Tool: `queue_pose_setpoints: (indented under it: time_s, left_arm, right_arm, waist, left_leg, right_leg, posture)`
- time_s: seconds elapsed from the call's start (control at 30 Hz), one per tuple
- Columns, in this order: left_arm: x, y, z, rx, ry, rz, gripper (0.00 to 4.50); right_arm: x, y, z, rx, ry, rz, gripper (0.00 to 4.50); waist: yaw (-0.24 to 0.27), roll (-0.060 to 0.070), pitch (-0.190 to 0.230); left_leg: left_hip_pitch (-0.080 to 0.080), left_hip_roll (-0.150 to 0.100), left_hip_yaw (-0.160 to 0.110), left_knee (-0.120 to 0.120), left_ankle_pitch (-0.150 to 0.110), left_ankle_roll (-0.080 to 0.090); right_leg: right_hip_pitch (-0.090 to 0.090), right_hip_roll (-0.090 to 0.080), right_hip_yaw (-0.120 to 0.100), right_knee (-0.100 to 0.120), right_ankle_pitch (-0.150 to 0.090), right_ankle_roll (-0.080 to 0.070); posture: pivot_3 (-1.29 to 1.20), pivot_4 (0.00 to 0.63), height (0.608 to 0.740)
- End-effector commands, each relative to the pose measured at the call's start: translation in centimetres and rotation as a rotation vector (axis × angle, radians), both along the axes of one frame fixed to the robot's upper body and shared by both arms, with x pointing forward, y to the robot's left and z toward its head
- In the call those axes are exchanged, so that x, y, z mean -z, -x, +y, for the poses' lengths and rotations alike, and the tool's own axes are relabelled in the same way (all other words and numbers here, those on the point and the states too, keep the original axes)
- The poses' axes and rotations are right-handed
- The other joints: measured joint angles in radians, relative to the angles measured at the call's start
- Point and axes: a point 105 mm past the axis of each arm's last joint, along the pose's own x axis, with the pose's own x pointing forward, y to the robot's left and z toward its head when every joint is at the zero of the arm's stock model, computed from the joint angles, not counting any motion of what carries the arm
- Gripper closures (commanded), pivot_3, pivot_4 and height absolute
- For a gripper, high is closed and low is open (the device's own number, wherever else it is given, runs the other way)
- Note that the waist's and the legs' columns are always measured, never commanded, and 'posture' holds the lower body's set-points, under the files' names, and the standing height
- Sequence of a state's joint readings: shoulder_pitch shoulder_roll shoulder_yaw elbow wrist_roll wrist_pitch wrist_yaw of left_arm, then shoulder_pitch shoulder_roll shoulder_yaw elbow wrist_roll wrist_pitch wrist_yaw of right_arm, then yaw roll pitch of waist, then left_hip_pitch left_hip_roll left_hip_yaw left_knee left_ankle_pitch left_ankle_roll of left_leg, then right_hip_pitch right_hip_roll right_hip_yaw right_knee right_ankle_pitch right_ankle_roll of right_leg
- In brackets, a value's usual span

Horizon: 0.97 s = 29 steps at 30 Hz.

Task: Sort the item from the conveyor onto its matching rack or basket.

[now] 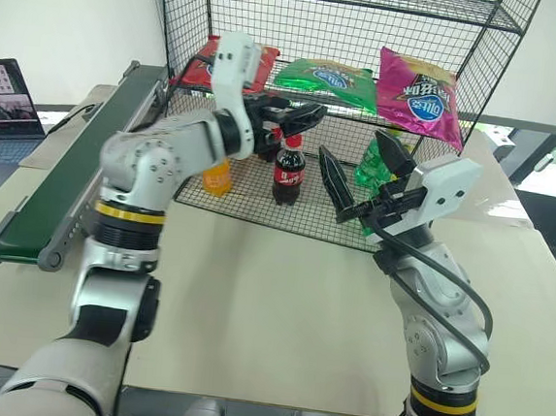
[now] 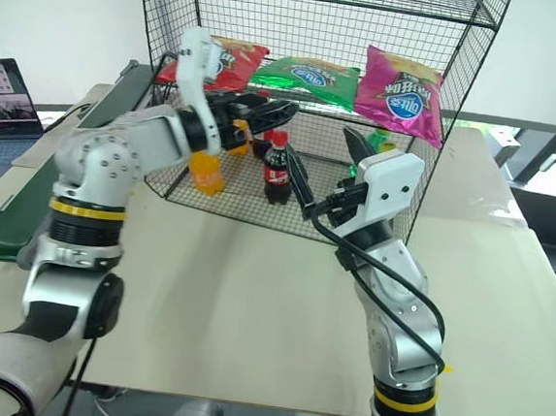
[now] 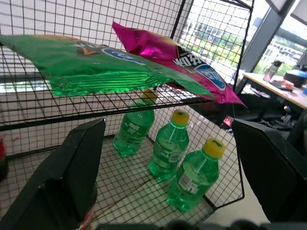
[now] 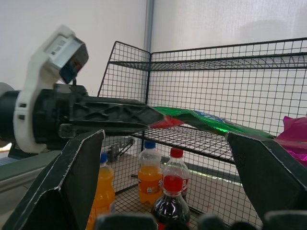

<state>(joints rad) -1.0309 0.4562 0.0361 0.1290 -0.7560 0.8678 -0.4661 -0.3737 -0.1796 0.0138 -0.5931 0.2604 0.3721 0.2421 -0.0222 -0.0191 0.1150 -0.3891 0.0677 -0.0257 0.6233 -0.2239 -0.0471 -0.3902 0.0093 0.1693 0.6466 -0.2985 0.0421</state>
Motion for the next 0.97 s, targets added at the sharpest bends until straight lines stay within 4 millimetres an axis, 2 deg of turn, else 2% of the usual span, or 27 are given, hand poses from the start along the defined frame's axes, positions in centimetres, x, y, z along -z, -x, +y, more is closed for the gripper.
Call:
queue_pose_setpoints:
  time_s: [0.03,0.13,0.23,0.37,0.53,0.6,0.7,0.97]
  left_arm:
    - [0.4,1.4,3.0,0.005,-0.089,-0.11,0.08]
    - [4.1,2.1,6.8,-0.09,-0.209,-0.126,0.08]
    - [8.3,2.5,9.3,-0.217,-0.294,-0.098,0.08]
    - [13.0,3.5,11.1,-0.356,-0.325,-0.07,0.08]
    - [17.3,4.2,12.5,-0.509,-0.325,-0.035,0.08]
    - [18.8,4.5,12.1,-0.499,-0.347,-0.032,0.08]
    - [19.9,4.4,11.4,-0.486,-0.348,-0.032,0.08]
    - [20.7,3.9,10.1,-0.414,-0.299,-0.005,0.08]
  right_arm:
    - [-0.1,1.0,-0.9,-0.011,0.016,-0.026,0.0]
    - [2.8,1.3,-1.8,-0.011,0.099,0.075,0.0]
    - [6.0,1.6,-2.6,-0.002,0.196,0.171,0.0]
    - [8.0,1.6,-4.2,0.055,0.187,0.242,0.0]
    - [11.2,1.5,-6.9,0.172,0.165,0.344,0.0]
    - [12.5,1.5,-7.9,0.215,0.157,0.374,0.0]
    - [13.9,1.8,-8.5,0.244,0.146,0.404,0.0]
    - [14.2,2.2,-8.4,0.268,0.137,0.397,0.0]
  waist:
    - [-0.004,0.002,0.0]
    - [-0.012,0.004,-0.001]
    - [-0.011,0.004,0.0]
    - [-0.005,0.002,0.001]
    - [0.007,0.002,0.001]
    - [0.007,0.002,0.0]
    - [0.008,0.002,0.0]
    - [0.004,0.002,0.0]
  left_leg:
    - [0.0,0.0,0.0,0.0,0.0,0.0]
    - [0.0,0.0,0.0,-0.001,0.0,0.001]
    - [0.001,0.001,0.0,-0.001,-0.002,0.002]
    - [-0.001,0.0,0.0,0.002,-0.002,0.003]
    - [0.0,0.0,0.0,0.003,-0.002,0.003]
    - [0.0,0.0,0.0,0.003,-0.002,0.003]
    - [0.0,0.0,0.001,0.002,-0.003,0.004]
    - [0.0,0.0,0.001,0.002,-0.003,0.004]
  right_leg:
    - [0.0,0.0,0.0,0.0,0.0,0.0]
    - [0.0,0.0,0.0,-0.001,0.0,0.0]
    - [0.001,-0.001,0.0,0.0,-0.002,0.0]
    - [0.001,-0.001,0.0,0.0,-0.002,0.0]
    - [0.002,-0.001,0.0,0.001,-0.002,0.0]
    - [0.002,-0.001,0.0,0.001,-0.002,0.0]
    - [0.002,-0.001,0.0,0.0,-0.002,0.0]
    - [0.002,-0.001,0.0,0.001,-0.002,0.0]
  posture:
    - [0.0,0.15,0.738]
    - [0.0,0.15,0.738]
    - [0.0,0.15,0.738]
    - [0.0,0.15,0.738]
    - [0.0,0.15,0.738]
    - [0.0,0.15,0.738]
    - [0.0,0.15,0.738]
    - [0.0,0.15,0.738]
